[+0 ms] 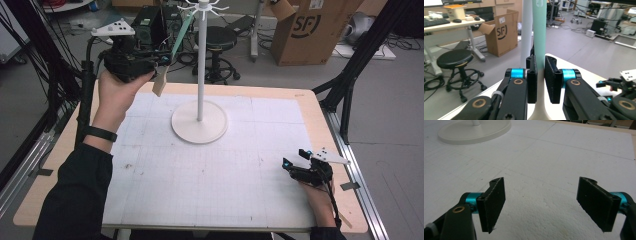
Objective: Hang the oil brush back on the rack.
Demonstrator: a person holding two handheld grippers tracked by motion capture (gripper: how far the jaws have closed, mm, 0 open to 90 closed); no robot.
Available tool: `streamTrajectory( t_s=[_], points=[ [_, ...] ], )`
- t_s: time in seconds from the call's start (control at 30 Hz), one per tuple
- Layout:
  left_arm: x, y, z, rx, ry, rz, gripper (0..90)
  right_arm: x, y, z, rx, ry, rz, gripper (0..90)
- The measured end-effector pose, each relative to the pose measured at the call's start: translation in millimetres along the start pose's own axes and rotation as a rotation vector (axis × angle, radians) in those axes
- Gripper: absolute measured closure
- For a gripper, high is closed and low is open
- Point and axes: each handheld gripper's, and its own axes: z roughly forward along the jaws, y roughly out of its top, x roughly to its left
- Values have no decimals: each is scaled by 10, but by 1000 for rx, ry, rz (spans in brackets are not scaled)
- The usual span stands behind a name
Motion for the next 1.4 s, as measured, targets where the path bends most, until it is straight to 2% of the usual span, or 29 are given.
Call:
streamTrajectory(
  t_s=[0.07,0.17,0.27,0.33,0.43,0.6,0.67,0.73,0.87,1.0,1.1,1.23,1.4],
  points=[
    [1,-33,-26,-19,6,-7,683,0,0,1,-1,2,0,226],
    [17,-144,-116,-19,-7,15,528,-2,1,1,-1,1,1,226],
    [46,-309,-223,-16,-6,17,410,-4,1,2,0,2,0,226],
    [78,-499,-321,-18,-12,19,341,-4,0,5,-2,3,5,229],
    [114,-777,-424,19,11,40,300,-14,2,7,-1,3,0,231],
    [134,-1393,-545,79,44,76,251,-8,2,7,2,1,2,230],
    [135,-1593,-570,115,61,90,245,-6,1,8,1,-2,-1,231],
    [153,-1833,-612,134,60,78,233,-7,1,6,3,0,0,230],
    [213,-2177,-725,126,61,23,224,-3,1,5,2,-4,0,230],
    [283,-2359,-861,127,78,-23,221,0,1,6,3,-6,-3,230],
    [311,-2463,-955,108,95,-41,211,-3,2,9,2,-5,0,230],
    [339,-2575,-1018,100,100,-69,211,-2,2,10,3,-7,-4,230],
    [356,-2704,-1048,96,109,-85,211,-3,2,9,5,-9,-7,230]
  ],
)
